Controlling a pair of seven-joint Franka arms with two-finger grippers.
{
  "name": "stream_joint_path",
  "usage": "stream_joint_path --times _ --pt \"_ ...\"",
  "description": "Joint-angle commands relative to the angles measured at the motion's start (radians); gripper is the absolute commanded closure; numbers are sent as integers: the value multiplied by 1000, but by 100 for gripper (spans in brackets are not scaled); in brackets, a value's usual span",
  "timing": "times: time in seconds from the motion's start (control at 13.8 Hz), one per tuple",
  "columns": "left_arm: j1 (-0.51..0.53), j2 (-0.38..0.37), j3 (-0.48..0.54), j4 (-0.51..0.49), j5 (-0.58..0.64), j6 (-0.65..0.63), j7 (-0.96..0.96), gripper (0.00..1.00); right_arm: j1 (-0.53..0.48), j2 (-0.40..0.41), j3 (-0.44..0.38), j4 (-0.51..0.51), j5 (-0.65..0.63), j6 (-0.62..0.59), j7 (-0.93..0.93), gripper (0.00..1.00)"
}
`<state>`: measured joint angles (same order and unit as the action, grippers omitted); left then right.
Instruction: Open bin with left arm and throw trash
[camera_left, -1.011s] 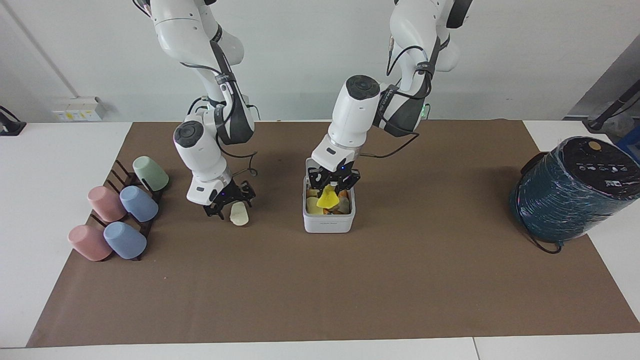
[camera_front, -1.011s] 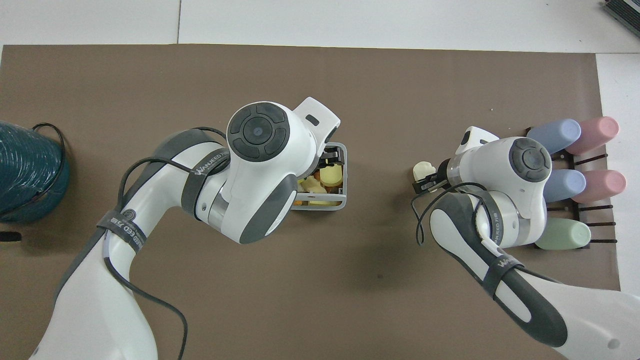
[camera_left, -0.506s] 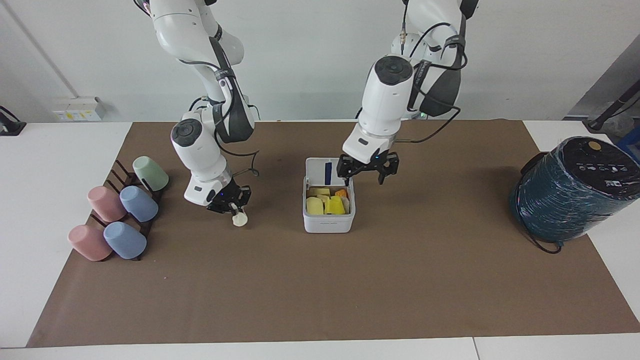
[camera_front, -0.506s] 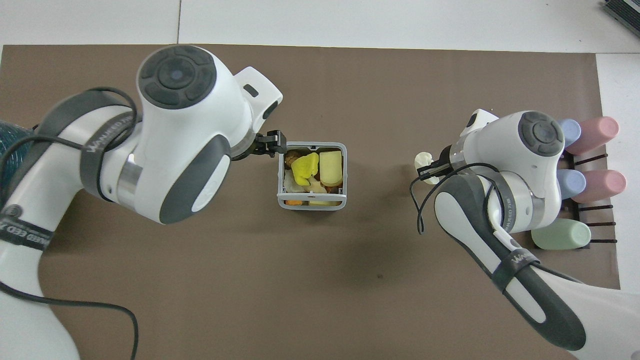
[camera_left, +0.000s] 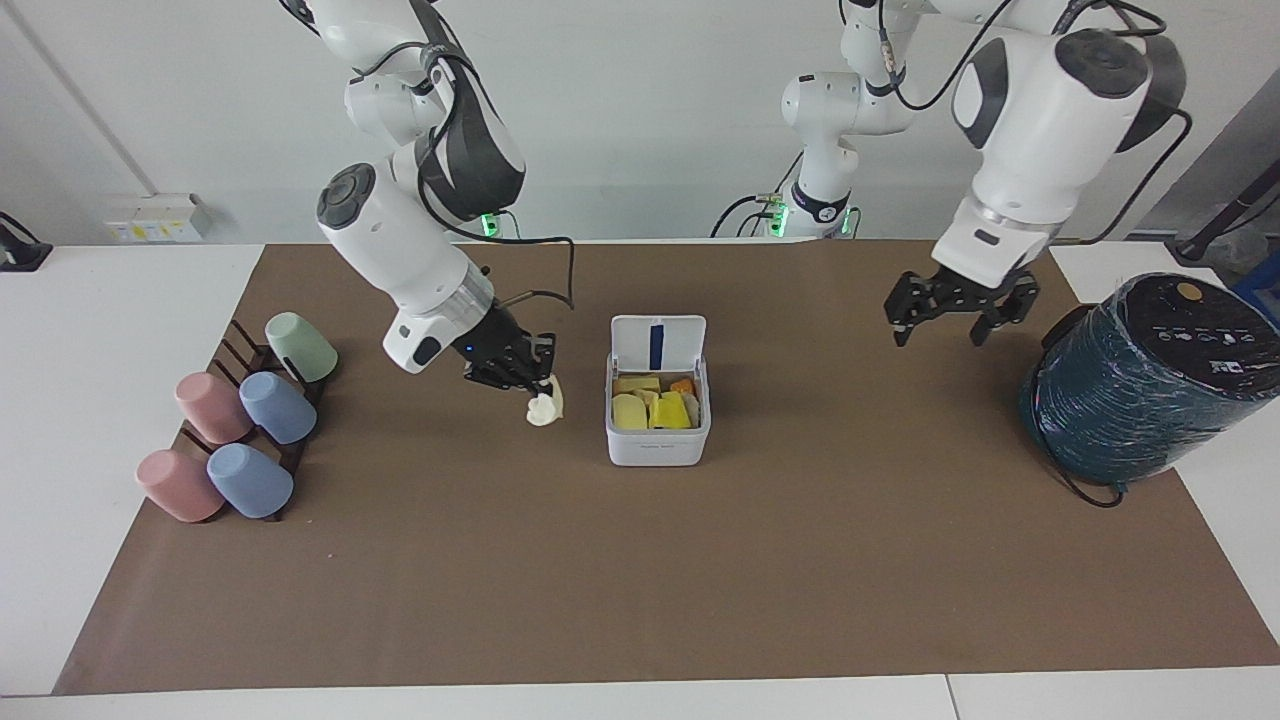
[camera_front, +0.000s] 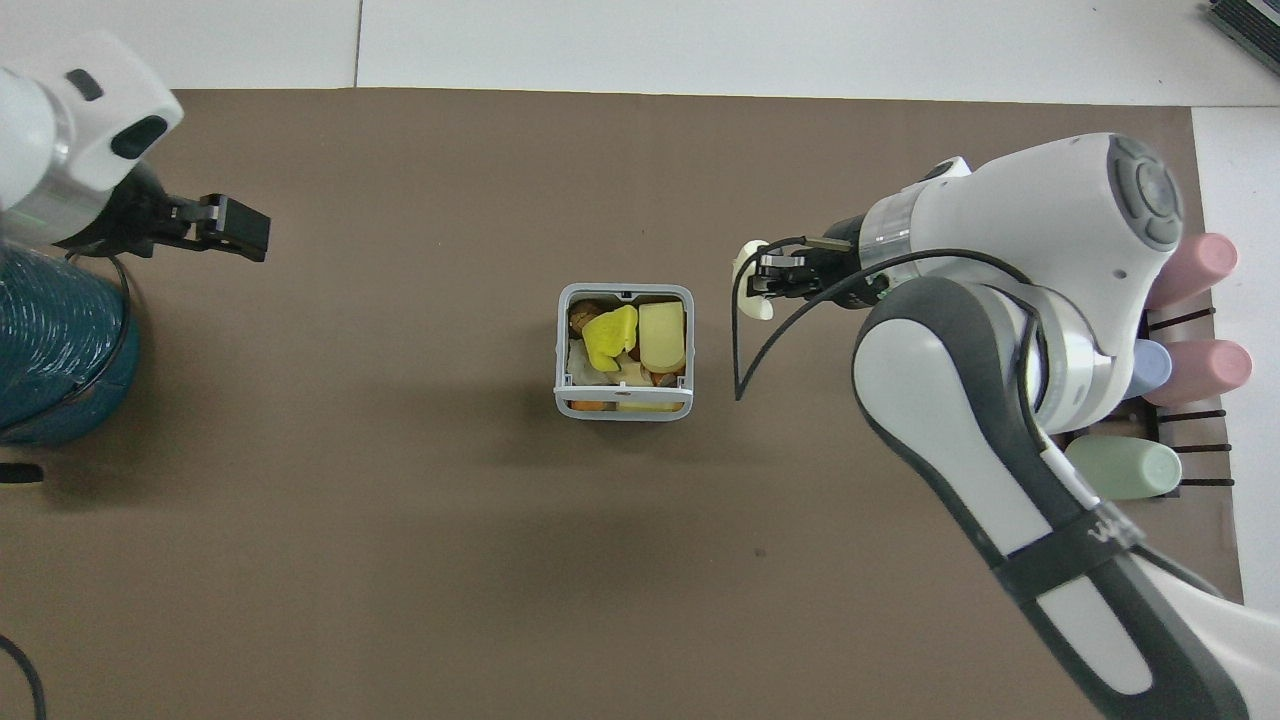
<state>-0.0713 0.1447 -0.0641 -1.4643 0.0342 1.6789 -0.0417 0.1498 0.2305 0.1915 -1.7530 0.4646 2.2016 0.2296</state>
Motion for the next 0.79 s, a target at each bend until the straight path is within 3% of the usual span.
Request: stream_joint_path --times 0.0,0.14,0.36,0.43,0.51,0.58,0.72 --pt "53 -43 -13 -11 15 -27 29 0 108 49 5 -17 36 162 189 100" --pt "59 -43 -8 -14 15 -22 26 0 140 75 5 -19 37 205 224 96" --pt "61 -62 6 -54 35 5 25 0 155 70 5 -62 37 205 224 67" --pt "61 -69 6 -65 44 19 26 0 155 67 5 -71 36 205 224 50" --pt "61 -73 6 -77 46 31 26 0 157 66 5 -74 36 202 224 22" --pt "59 -76 6 -88 46 38 23 0 157 66 5 -74 36 202 226 0" --pt "59 -94 6 -126 46 51 22 0 157 67 5 -66 34 207 226 0"
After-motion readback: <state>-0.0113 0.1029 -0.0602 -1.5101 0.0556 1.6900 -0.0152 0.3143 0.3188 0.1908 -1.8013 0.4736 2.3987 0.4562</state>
